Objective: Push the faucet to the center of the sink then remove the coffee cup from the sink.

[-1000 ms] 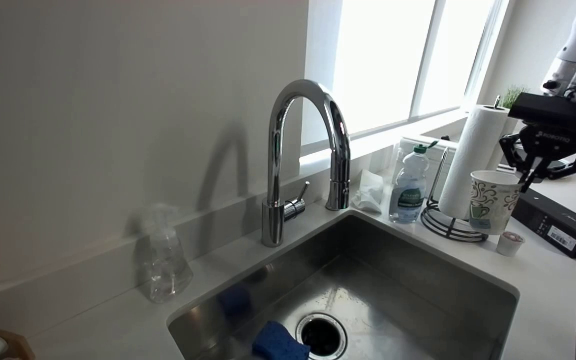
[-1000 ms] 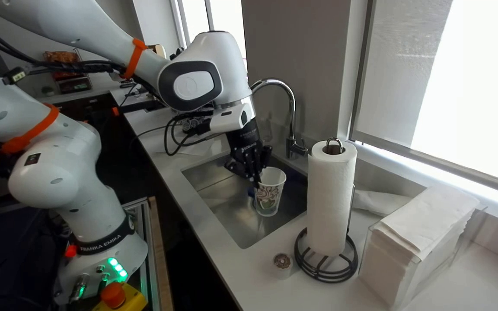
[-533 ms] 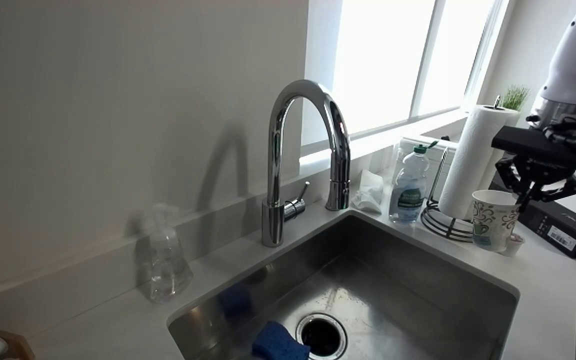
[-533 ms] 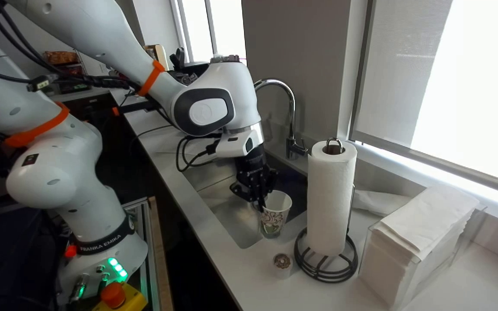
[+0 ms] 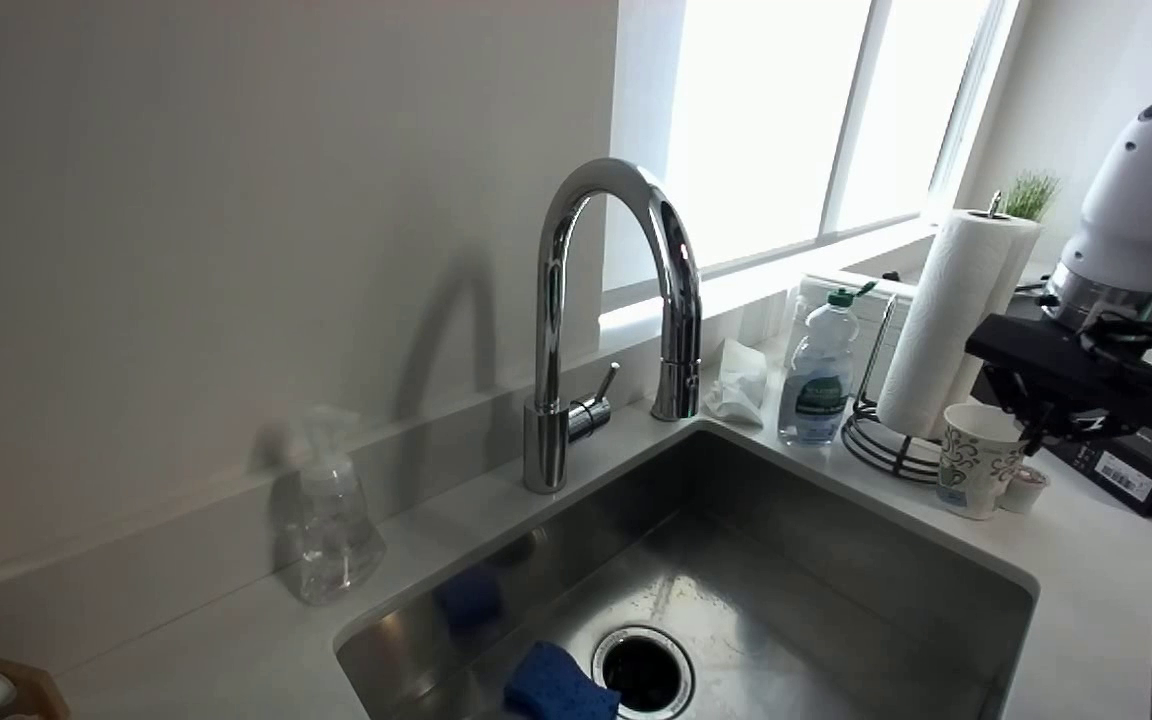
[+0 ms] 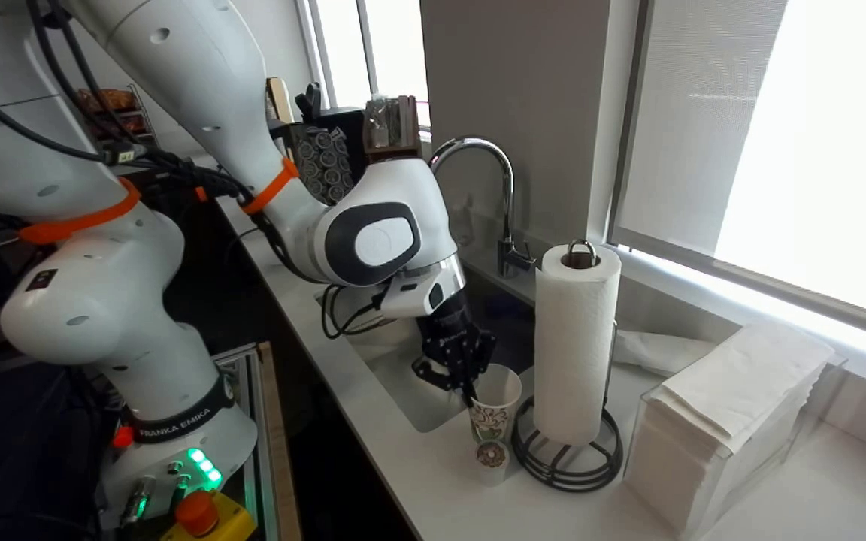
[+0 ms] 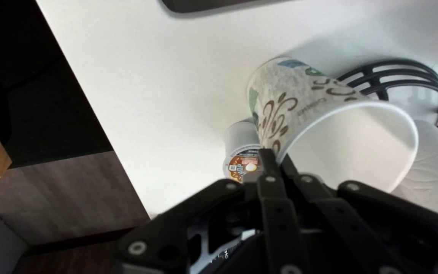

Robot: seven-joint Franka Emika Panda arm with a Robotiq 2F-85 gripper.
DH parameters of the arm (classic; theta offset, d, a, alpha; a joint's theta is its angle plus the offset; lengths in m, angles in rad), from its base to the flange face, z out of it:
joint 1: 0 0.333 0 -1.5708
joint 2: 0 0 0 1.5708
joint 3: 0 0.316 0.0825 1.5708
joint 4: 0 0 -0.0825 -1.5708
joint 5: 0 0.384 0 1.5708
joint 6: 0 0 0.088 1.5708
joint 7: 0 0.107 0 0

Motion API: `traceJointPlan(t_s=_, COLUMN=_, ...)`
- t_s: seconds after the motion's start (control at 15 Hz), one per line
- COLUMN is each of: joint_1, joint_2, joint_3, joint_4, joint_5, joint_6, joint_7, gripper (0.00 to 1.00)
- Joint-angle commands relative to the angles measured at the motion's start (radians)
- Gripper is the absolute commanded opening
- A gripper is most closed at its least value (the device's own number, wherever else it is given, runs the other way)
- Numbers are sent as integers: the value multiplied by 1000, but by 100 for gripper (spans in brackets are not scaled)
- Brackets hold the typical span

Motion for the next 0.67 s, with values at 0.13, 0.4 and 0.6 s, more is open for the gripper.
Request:
traceJointPlan(t_s=0.13, joint_1=-27, joint_2=67, joint_3=-35, joint_4=0, joint_5=-227, joint_6=126, joint_7=203, gripper=1)
traceJointPlan(t_s=0.4, joint_1=-26, joint_2=63, joint_3=-55, joint_4=-1, joint_5=-314, joint_6=186, joint_7=273, gripper=43)
traceJointPlan(t_s=0.6, joint_1=-9, joint_2=59, joint_3=-56, joint_4=0, joint_5=-302, joint_6=230, joint_7=269, gripper=66)
